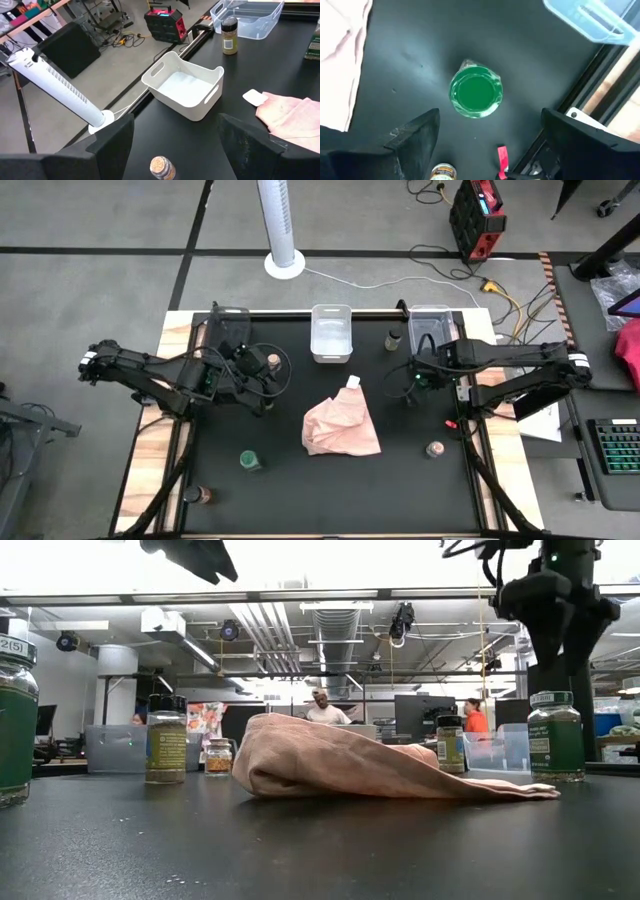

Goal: Sort spices by type
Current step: Put the right green spice bottle into the white bin

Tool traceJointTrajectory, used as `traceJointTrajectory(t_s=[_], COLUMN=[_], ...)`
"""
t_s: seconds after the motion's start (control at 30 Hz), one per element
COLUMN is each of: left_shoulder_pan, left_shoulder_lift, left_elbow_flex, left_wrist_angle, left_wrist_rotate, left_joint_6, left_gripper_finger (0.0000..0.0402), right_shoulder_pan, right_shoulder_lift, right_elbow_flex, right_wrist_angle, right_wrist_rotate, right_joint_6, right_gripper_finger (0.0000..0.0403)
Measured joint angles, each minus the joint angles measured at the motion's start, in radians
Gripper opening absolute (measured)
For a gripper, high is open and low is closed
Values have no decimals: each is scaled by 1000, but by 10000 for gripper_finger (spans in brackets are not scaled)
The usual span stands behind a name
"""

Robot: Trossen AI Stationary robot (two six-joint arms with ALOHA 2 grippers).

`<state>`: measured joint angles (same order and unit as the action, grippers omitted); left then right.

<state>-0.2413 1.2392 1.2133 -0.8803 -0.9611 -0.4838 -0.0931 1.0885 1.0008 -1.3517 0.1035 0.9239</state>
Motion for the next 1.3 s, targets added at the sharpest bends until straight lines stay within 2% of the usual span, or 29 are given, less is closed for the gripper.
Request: traceJointTrajectory(t_s=[0.27, 0.53, 0.83, 1.1, 1.3], left_shoulder_pan=[0, 0, 0, 0, 0], left_shoulder_lift=[0, 0, 0, 2, 3], left_elbow_flex=[0, 0, -2, -3, -3], left_wrist_angle=[0, -3, -4, -8, -11], left_wrist_rotate=[0, 2, 5, 10, 11], left_joint_6=[4, 4, 4, 4, 4], left_gripper_finger=[269, 269, 269, 269, 269], right_shoulder_pan=[-44, -52, -52, -52, -52], right_shoulder_lift=[7, 77, 173, 195, 190], right_elbow_flex=[-71, -80, -80, -79, -74], right_wrist_angle=[124, 141, 160, 161, 152], right_wrist_rotate=[-17, -28, -32, -32, -34], right_joint_6=[-20, 0, 4, 8, -42], right_gripper_finger=[338, 330, 282, 198, 198])
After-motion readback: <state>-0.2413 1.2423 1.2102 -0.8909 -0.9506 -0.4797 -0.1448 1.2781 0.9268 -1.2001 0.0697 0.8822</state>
